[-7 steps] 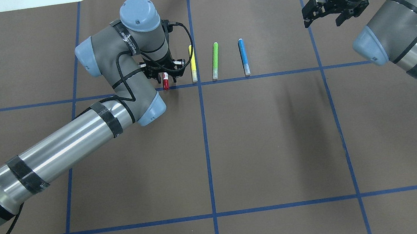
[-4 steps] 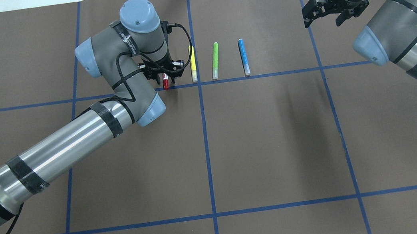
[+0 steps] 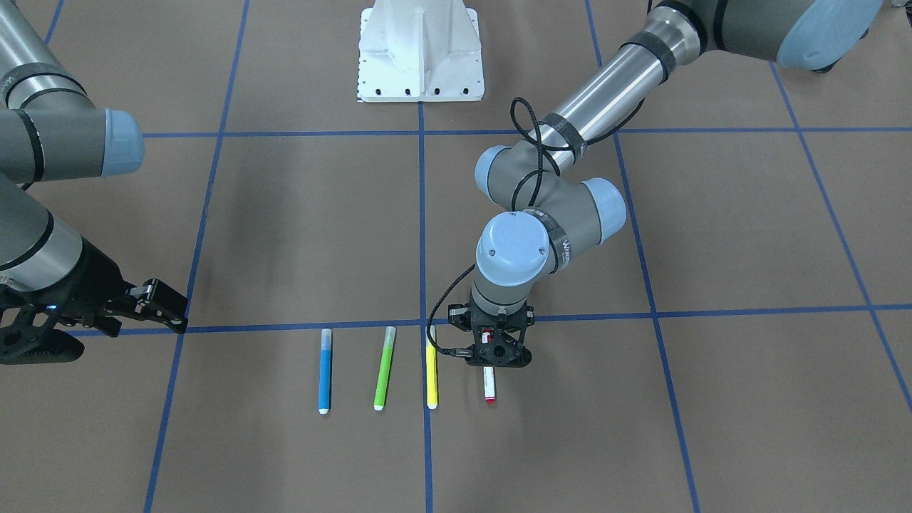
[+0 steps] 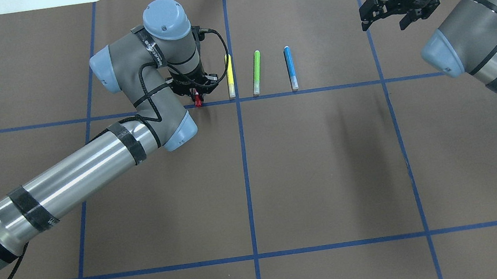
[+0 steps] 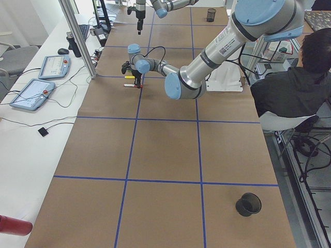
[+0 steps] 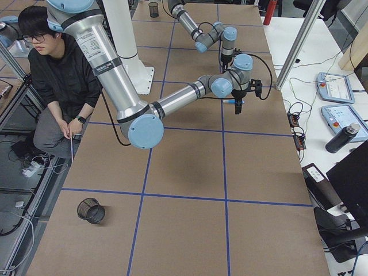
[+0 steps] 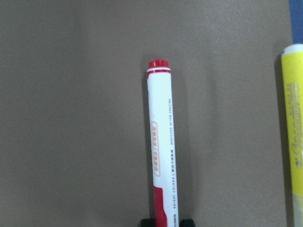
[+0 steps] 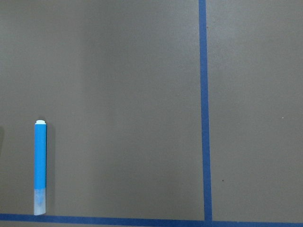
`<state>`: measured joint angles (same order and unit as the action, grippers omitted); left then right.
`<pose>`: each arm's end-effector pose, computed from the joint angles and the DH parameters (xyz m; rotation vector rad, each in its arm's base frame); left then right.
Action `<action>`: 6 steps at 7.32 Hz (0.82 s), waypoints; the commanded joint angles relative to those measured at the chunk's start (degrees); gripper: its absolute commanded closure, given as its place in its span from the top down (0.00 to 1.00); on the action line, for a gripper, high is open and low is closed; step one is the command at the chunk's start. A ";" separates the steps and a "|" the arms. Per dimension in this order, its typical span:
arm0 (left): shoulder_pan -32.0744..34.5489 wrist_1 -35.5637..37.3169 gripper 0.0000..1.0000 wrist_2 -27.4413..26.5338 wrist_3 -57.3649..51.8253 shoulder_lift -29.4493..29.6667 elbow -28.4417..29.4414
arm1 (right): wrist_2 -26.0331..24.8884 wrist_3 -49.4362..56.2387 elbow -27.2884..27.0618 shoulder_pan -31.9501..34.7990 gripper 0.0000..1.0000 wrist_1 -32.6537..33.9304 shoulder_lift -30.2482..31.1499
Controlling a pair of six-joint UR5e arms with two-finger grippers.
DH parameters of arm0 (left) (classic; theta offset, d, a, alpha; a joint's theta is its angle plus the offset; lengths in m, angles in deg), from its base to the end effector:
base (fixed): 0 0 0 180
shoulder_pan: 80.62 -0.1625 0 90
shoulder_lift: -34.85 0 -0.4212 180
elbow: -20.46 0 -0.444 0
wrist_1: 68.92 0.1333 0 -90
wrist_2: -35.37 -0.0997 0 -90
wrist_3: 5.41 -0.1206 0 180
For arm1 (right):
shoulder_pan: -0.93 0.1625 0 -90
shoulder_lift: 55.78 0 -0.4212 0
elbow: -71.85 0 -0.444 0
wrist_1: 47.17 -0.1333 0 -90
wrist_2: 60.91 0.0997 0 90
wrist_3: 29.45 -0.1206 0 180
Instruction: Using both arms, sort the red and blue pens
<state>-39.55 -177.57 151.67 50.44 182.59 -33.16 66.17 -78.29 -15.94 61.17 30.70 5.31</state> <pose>0.6378 -0.6617 0.2443 0.0698 0.8110 0.0462 -0.3139 -0.6710 0.3442 0.1117 -0.8935 0.0910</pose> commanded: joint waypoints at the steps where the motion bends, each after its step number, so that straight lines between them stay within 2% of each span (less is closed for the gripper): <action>1: 1.02 0.45 0.00 0.41 0.93 0.01 -2.18 | 0.01 -0.38 -0.19 -0.04 0.99 0.00 0.00; 3: 3.56 2.55 0.00 1.03 0.75 0.01 -3.68 | -0.25 -0.37 0.33 -0.82 0.99 0.00 -0.17; 4: 5.93 3.17 0.00 4.60 0.05 -0.34 -4.12 | -0.43 -2.46 0.86 -1.78 0.99 0.09 -0.96; 5: 7.34 3.61 0.00 5.94 -0.13 -0.78 -4.47 | -1.73 -3.96 2.60 -4.14 0.99 0.00 -3.58; 6: 8.58 3.61 0.00 5.95 -0.82 -1.04 -4.56 | -5.75 -7.02 4.10 -7.56 0.98 0.00 -5.52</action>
<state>-32.75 -174.24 156.73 50.30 181.94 -37.44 64.04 -82.15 -13.68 57.23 30.73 2.29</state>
